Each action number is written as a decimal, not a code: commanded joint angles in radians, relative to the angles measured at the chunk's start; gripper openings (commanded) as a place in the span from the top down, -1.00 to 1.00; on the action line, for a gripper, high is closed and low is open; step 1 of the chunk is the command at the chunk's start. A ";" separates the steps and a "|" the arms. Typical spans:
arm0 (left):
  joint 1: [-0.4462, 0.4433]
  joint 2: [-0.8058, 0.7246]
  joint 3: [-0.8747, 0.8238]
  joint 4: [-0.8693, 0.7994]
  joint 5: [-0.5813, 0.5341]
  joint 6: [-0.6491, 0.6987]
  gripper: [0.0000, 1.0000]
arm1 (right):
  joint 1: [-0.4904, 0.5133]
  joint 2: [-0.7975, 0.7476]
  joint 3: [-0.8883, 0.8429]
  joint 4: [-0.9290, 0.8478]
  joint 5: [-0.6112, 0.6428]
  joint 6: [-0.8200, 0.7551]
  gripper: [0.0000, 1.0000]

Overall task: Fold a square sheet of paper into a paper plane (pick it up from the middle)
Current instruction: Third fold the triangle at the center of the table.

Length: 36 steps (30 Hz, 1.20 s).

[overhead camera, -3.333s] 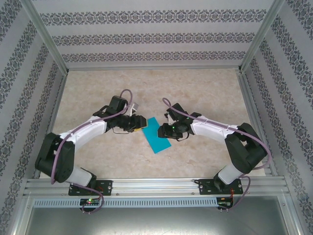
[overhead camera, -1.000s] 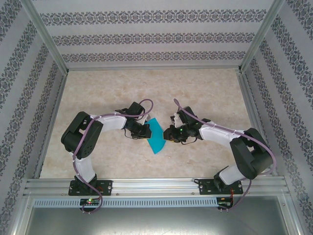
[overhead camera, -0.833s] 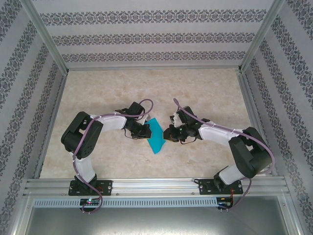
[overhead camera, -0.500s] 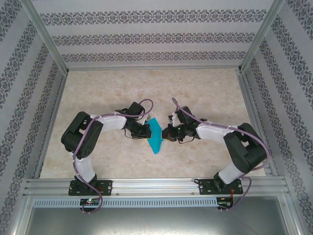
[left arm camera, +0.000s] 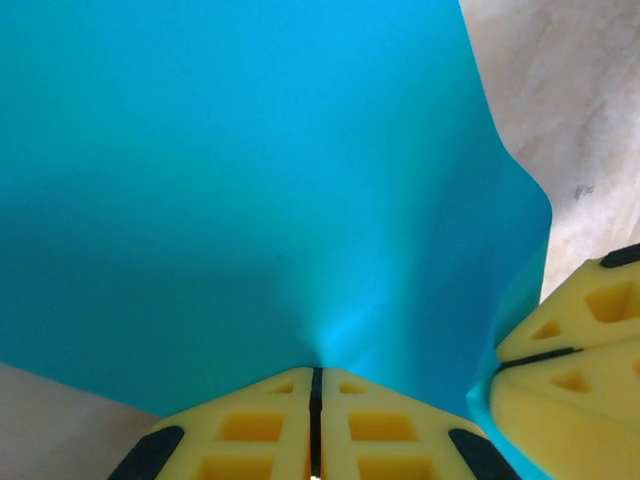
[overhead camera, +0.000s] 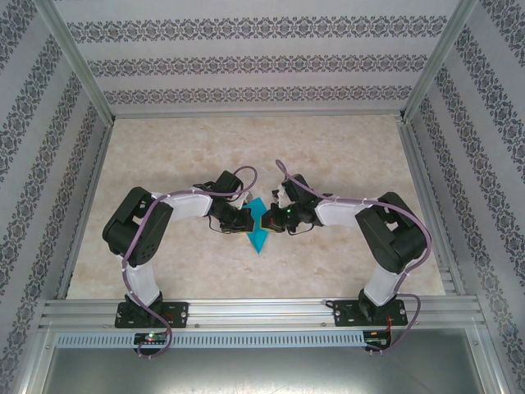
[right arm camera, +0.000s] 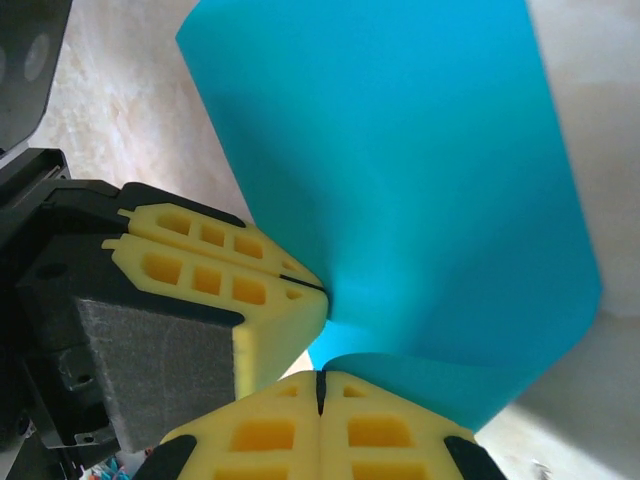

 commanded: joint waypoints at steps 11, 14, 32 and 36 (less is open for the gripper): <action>-0.007 -0.014 0.000 -0.051 -0.009 0.025 0.78 | 0.032 0.065 0.081 -0.118 0.052 -0.065 0.87; -0.005 -0.026 0.004 -0.054 -0.004 0.021 0.77 | 0.034 0.080 0.089 -0.127 0.060 -0.071 0.87; 0.038 -0.084 0.027 -0.126 -0.024 0.059 0.76 | 0.040 0.108 0.100 -0.137 0.059 -0.083 0.85; 0.044 -0.054 0.025 -0.129 -0.075 0.077 0.78 | 0.041 0.100 0.102 -0.142 0.060 -0.083 0.85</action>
